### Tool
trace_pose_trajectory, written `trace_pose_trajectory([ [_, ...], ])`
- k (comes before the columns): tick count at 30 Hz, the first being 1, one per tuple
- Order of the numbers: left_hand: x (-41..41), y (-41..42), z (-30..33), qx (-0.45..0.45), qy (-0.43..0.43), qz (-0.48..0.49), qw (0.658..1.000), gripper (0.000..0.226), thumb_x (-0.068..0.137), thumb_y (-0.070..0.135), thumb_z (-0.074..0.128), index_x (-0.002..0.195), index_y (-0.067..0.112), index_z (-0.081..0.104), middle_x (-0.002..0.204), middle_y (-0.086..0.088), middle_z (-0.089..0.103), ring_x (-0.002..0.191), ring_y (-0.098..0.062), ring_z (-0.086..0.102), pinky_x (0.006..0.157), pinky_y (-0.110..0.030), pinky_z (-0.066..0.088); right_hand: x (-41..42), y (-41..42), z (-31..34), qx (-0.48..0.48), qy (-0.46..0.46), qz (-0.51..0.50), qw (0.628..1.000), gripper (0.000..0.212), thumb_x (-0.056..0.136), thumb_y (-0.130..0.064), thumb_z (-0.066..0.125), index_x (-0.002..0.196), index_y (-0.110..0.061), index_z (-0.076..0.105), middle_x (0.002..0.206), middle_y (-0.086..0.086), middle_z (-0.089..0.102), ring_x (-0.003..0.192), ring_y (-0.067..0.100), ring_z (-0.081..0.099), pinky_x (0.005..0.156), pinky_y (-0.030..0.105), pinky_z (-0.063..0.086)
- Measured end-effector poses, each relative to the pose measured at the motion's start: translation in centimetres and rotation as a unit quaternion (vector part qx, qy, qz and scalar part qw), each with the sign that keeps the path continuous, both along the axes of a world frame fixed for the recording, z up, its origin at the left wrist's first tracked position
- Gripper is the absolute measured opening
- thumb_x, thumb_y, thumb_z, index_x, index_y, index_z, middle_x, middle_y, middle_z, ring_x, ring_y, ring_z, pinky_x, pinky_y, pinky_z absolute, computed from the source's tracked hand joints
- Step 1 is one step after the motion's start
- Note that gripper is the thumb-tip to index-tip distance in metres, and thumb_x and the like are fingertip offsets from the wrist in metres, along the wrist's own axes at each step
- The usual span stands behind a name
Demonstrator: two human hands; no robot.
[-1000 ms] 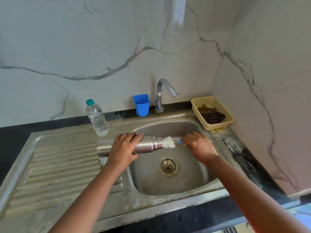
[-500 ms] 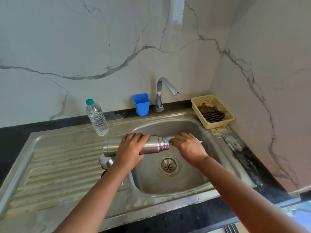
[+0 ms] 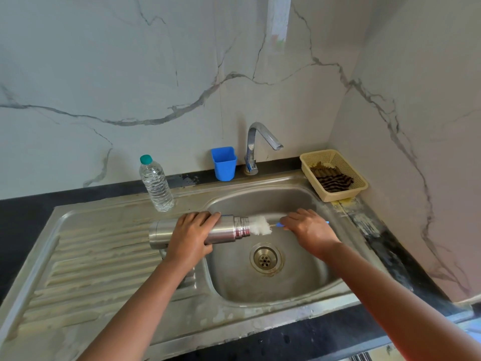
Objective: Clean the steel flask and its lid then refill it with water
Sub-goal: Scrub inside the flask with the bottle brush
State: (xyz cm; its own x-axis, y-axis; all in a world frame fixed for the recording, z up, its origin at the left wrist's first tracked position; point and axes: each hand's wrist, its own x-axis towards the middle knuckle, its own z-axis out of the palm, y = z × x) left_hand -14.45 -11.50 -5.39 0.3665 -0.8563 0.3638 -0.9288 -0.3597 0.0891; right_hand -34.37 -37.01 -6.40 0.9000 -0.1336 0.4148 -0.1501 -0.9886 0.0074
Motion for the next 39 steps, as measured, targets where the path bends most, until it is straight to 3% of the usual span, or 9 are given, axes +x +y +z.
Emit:
trace_pose_trajectory([
  [13, -0.7, -0.9, 0.0, -0.019, -0.014, -0.023, 0.999, 0.093, 0.037, 0.015, 0.091, 0.122, 0.019, 0.053, 0.103, -0.005, 0.068, 0.088, -0.028, 0.065, 0.082, -0.043, 0.054, 1.2, 2.0, -0.2, 0.047, 0.008, 0.032, 0.998, 0.02, 0.078, -0.007, 0.075, 0.096, -0.015, 0.072, 0.082, 0.001, 0.069, 0.072, 0.026, 0.063, 0.064, 0.033, 0.051],
  [17, -0.1, -0.9, 0.4, -0.024, -0.035, -0.043, 0.998, 0.095, 0.038, 0.016, 0.093, 0.123, 0.019, 0.053, 0.106, -0.005, 0.068, 0.091, -0.028, 0.063, 0.086, -0.044, 0.052, 0.9, 3.1, 1.3, 0.186, 0.131, -0.033, 0.973, 0.017, 0.101, -0.031, 0.048, 0.1, -0.026, 0.065, 0.085, -0.005, 0.065, 0.076, 0.02, 0.061, 0.068, 0.033, 0.048],
  [21, 1.9, 0.6, 0.8, -0.007, -0.069, -0.036, 0.997, 0.091, 0.04, 0.021, 0.097, 0.123, 0.016, 0.061, 0.11, -0.006, 0.068, 0.094, -0.028, 0.062, 0.088, -0.047, 0.052, -0.5, 0.2, 3.4, 0.427, 0.237, 0.0, 0.873, 0.03, 0.103, -0.029, 0.044, 0.082, -0.032, 0.066, 0.066, -0.002, 0.051, 0.062, 0.017, 0.046, 0.067, 0.031, 0.04],
  [26, 2.5, 0.6, 1.7, -0.015, -0.029, -0.036, 0.999, 0.089, 0.04, 0.018, 0.096, 0.123, 0.014, 0.064, 0.109, -0.007, 0.069, 0.092, -0.03, 0.065, 0.085, -0.046, 0.053, -0.4, -1.1, 3.1, 0.095, 0.089, 0.028, 0.991, 0.021, 0.098, -0.038, 0.04, 0.086, -0.029, 0.054, 0.071, -0.004, 0.062, 0.06, 0.023, 0.059, 0.05, 0.033, 0.046],
  [29, 3.5, 1.5, 1.9, -0.016, 0.012, -0.023, 1.0, 0.087, 0.041, 0.017, 0.093, 0.122, 0.016, 0.062, 0.107, -0.006, 0.07, 0.091, -0.031, 0.066, 0.083, -0.042, 0.053, -1.3, -2.6, 3.8, -0.121, -0.019, 0.075, 0.99, 0.015, 0.096, -0.019, 0.051, 0.097, -0.015, 0.066, 0.08, 0.002, 0.063, 0.063, 0.025, 0.06, 0.044, 0.033, 0.048],
  [31, 4.1, 2.3, 1.7, -0.019, 0.035, -0.009, 0.999, 0.087, 0.041, 0.016, 0.093, 0.122, 0.017, 0.062, 0.107, -0.006, 0.07, 0.09, -0.031, 0.066, 0.082, -0.039, 0.053, -1.6, -3.1, 3.9, -0.15, -0.047, 0.072, 0.985, 0.02, 0.096, -0.016, 0.048, 0.097, -0.012, 0.068, 0.081, 0.004, 0.064, 0.064, 0.026, 0.061, 0.044, 0.033, 0.049],
  [34, 4.5, 2.7, 1.8, -0.023, 0.018, -0.013, 0.999, 0.087, 0.041, 0.017, 0.095, 0.122, 0.016, 0.063, 0.109, -0.005, 0.07, 0.093, -0.029, 0.065, 0.084, -0.04, 0.052, -1.3, -2.3, 4.3, 0.006, 0.063, 0.025, 0.998, 0.016, 0.098, -0.021, 0.049, 0.095, -0.018, 0.065, 0.073, -0.004, 0.061, 0.065, 0.024, 0.063, 0.048, 0.027, 0.043],
  [37, 4.7, 2.3, 2.0, -0.023, -0.024, -0.018, 0.999, 0.087, 0.038, 0.016, 0.095, 0.121, 0.014, 0.066, 0.109, -0.007, 0.069, 0.094, -0.03, 0.064, 0.088, -0.043, 0.051, -0.7, -1.9, 5.0, 0.418, 0.262, -0.015, 0.87, 0.033, 0.104, -0.03, 0.043, 0.088, -0.014, 0.066, 0.062, -0.005, 0.047, 0.053, 0.008, 0.047, 0.052, 0.02, 0.037],
  [39, 4.9, 2.1, 2.1, -0.014, -0.033, -0.023, 0.999, 0.087, 0.039, 0.017, 0.094, 0.121, 0.014, 0.066, 0.11, -0.006, 0.068, 0.094, -0.03, 0.063, 0.089, -0.043, 0.05, -0.6, -2.4, 4.9, 0.435, 0.281, -0.019, 0.855, 0.034, 0.104, -0.034, 0.043, 0.085, -0.018, 0.066, 0.06, -0.005, 0.048, 0.051, 0.005, 0.043, 0.055, 0.021, 0.042],
])
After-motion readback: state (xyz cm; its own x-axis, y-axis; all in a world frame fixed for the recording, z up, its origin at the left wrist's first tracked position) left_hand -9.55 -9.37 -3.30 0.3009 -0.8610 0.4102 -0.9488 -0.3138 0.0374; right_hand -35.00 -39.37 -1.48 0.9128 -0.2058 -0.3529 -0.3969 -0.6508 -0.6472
